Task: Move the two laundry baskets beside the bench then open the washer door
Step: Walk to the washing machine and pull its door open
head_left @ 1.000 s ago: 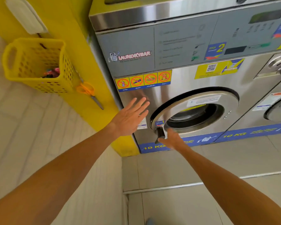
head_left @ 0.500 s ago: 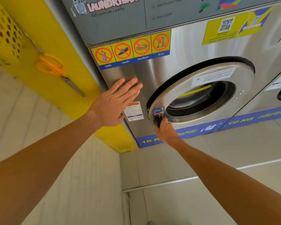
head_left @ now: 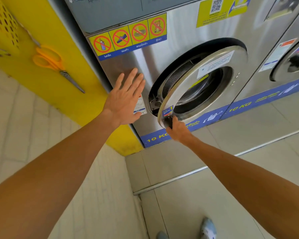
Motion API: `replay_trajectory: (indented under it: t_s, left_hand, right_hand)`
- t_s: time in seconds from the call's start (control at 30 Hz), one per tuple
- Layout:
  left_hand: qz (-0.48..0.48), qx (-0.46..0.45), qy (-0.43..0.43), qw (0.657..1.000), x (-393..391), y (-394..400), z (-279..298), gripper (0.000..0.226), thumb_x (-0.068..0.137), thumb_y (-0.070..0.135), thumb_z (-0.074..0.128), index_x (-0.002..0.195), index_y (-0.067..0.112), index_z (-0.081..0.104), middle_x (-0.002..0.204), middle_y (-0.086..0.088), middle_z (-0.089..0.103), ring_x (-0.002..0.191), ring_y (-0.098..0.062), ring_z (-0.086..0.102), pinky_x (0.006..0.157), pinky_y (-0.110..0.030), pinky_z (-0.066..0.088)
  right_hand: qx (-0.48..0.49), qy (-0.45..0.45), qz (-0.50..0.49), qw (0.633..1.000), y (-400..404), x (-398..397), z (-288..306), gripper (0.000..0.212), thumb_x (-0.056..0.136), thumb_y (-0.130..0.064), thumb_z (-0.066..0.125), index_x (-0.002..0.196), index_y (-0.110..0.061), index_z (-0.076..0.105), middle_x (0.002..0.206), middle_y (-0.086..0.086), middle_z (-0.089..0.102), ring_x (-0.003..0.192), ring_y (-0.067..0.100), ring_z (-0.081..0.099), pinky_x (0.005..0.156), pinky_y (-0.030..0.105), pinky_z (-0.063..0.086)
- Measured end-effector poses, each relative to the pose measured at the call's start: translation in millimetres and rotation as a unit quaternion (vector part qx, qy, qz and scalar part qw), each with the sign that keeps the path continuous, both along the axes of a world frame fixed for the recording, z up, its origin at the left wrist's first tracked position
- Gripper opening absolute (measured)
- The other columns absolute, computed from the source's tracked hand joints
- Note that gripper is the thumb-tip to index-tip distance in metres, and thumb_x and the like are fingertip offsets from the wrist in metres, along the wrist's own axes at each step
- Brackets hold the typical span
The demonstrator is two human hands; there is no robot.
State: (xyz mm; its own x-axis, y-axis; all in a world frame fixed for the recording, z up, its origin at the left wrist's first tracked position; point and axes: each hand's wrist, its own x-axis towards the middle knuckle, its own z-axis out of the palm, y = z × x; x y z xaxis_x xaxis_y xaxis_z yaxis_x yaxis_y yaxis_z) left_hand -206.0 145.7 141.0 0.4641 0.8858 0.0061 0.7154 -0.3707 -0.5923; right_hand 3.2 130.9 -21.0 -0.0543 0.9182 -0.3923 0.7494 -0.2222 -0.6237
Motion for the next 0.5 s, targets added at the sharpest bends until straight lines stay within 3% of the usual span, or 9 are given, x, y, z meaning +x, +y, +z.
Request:
replay_trajectory:
  t_s: [0.07,0.27,0.4,0.5]
  left_hand:
    - [0.007,-0.007,-0.001,1.000,2,0,2,0.111,0.083,0.072,0.048,0.159,0.005,0.003,0.168,-0.014,-0.004,0.153,-0.038,-0.011,0.122,-0.056,0.009]
    - [0.017,-0.022,0.006,1.000,5,0,4,0.113,0.082,0.074,0.048,0.158,0.004,0.002,0.167,-0.016,-0.005,0.153,-0.038,-0.011,0.124,-0.053,0.008]
    - [0.037,-0.027,-0.004,0.999,12,-2,5,0.115,0.081,0.073,0.052,0.158,0.003,0.003,0.167,-0.016,-0.004,0.152,-0.040,-0.011,0.123,-0.055,0.008]
    - [0.052,-0.051,-0.024,0.997,20,-4,7,0.117,0.080,0.071,0.057,0.158,0.002,0.004,0.167,-0.017,-0.004,0.152,-0.041,-0.010,0.122,-0.056,0.010]
  right_hand:
    - [0.024,0.024,-0.002,0.999,-13,8,0,0.068,0.097,-0.013,0.057,0.157,-0.008,0.025,0.138,0.023,0.055,0.122,0.041,0.056,0.097,0.044,0.047]
    - [0.045,0.046,-0.017,0.998,-47,39,-2,0.065,0.094,-0.013,0.060,0.154,-0.014,0.036,0.138,0.018,0.059,0.121,0.038,0.058,0.097,0.040,0.048]
    - [0.060,0.061,-0.052,0.995,-73,71,-3,0.061,0.087,-0.012,0.066,0.146,-0.018,0.051,0.125,0.014,0.068,0.110,0.033,0.065,0.090,0.028,0.048]
    - [0.062,0.086,-0.104,0.989,-100,94,-3,0.052,0.080,-0.006,0.067,0.131,-0.016,0.063,0.101,0.012,0.075,0.091,0.029,0.072,0.085,0.028,0.055]
